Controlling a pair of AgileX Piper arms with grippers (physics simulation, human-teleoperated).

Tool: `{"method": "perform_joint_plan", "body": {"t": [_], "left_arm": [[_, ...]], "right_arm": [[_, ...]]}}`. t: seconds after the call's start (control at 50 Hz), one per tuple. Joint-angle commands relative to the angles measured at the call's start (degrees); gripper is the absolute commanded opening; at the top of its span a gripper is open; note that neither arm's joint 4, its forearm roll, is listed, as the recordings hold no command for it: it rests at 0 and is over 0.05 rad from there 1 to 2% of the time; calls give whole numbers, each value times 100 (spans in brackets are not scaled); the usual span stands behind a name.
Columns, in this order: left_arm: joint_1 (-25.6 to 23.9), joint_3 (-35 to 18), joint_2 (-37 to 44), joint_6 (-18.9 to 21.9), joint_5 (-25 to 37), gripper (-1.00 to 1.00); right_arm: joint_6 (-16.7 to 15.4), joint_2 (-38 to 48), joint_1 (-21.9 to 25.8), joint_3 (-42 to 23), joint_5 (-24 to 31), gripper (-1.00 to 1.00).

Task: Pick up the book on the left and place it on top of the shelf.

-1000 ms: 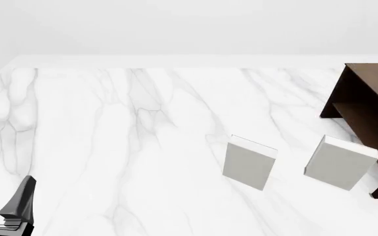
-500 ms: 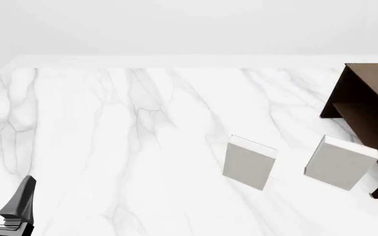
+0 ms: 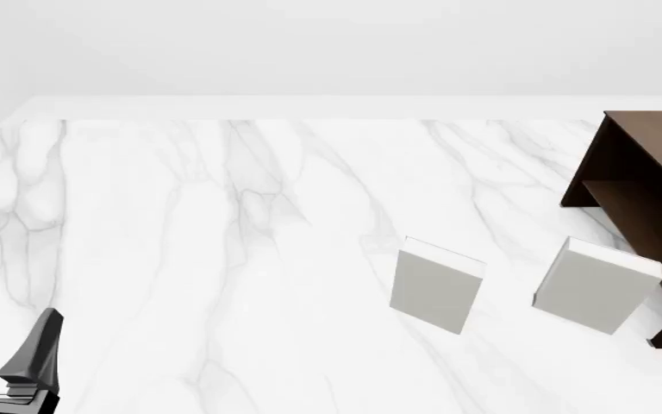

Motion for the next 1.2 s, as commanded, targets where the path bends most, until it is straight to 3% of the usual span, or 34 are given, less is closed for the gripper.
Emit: {"method": "perform_joint_plan", "body": {"t": [0.02, 1.2], "left_arm": [[0, 0, 0, 0, 0, 100], [0, 0, 0, 0, 0, 100]], "right_arm": [[114, 154, -91, -62, -259, -100], [-139, 1496, -316, -284, -1218, -100]]}}
